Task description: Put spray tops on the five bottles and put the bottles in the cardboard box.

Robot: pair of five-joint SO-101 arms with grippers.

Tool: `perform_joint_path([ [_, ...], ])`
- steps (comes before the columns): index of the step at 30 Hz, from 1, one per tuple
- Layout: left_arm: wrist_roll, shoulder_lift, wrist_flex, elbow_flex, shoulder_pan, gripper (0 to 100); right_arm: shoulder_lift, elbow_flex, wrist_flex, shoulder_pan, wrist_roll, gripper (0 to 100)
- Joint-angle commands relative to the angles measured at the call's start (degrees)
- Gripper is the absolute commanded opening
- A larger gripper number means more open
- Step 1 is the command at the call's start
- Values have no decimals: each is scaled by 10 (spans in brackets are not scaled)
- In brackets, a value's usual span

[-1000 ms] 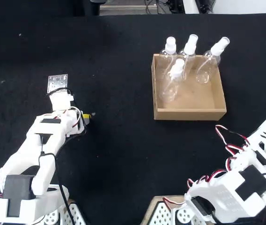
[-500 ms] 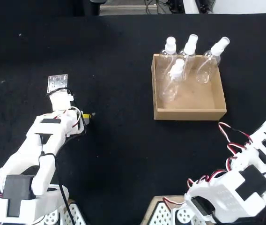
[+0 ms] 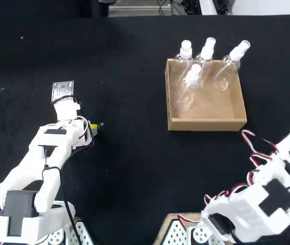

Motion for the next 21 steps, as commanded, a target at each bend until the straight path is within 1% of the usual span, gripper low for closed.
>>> perform_joint_path([
  [1, -6, -16, -10, -4, 12, 253, 22, -45, -4, 10, -5, 353],
  [15, -6, -16, -10, -7, 13, 255, 36, -44, -5, -5, -5, 352],
  [17, -6, -16, -10, -6, 13, 255, 36, -43, -4, -5, -5, 335],
  [21, -6, -16, -10, -6, 13, 255, 35, -43, -5, -4, -5, 266],
])
